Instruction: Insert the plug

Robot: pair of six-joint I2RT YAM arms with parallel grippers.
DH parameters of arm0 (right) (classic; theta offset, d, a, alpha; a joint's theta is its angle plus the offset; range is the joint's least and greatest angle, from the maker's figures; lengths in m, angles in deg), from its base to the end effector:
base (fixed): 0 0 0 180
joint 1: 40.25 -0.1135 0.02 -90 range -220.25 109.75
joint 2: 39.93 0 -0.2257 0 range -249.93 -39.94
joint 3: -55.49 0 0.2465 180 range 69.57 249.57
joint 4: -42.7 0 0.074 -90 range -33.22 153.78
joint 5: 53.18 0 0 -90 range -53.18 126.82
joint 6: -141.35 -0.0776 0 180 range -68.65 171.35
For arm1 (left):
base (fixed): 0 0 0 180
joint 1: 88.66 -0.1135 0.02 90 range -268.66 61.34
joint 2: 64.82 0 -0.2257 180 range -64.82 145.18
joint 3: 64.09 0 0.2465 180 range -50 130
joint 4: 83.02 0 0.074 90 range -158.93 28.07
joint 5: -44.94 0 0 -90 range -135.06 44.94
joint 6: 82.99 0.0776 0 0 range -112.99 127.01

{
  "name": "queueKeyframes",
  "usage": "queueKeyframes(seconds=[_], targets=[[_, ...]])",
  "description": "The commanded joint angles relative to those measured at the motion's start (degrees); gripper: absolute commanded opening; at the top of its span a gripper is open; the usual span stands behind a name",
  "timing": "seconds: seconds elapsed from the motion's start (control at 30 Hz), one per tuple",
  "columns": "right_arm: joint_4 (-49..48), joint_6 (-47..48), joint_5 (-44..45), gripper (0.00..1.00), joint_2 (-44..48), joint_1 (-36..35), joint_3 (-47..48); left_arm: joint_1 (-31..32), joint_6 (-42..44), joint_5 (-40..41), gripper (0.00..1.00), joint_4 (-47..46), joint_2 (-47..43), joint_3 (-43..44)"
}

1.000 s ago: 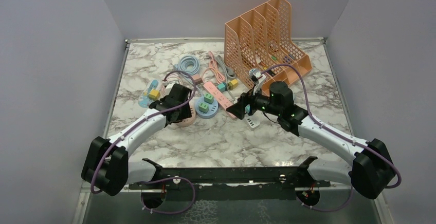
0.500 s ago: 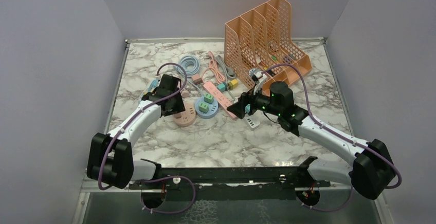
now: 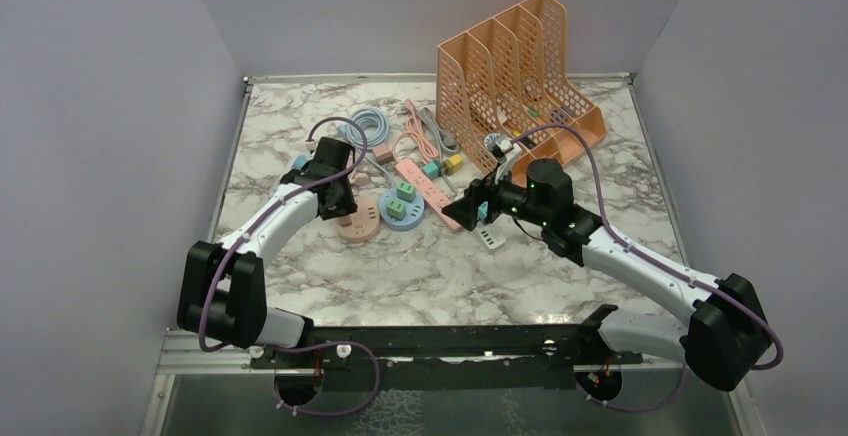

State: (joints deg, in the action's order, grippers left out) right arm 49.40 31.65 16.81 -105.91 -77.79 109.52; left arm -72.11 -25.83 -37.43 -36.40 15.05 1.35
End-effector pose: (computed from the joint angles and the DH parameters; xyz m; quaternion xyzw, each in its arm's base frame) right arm 0.2284 0.2090 0.2216 -0.2241 0.7746 0.3990 0.4365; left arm 0.2829 -0.0733 0.1422 -0.1533 0.9540 -0.0457 0.2535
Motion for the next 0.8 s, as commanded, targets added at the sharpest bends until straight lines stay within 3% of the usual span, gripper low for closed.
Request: queueKeyframes(seconds=[0.0,0.43,0.77], targets=[[-1.5,0.2,2.1,0.82,1.1,-0.2,-1.0,-0.1,-0.6,2.1,0.00,2.8,8.6,-1.5],[-1.0,0.6,2.8,0.82,0.2,-0.2,-0.9,1.9,-1.4,4.9,0.00,1.2,22.6,-3.4],[-0.6,0.3,2.6,0.82,0.0,-0.2,0.3,-0.3,3.8,4.2,0.00,9.0,14.3,2.4]])
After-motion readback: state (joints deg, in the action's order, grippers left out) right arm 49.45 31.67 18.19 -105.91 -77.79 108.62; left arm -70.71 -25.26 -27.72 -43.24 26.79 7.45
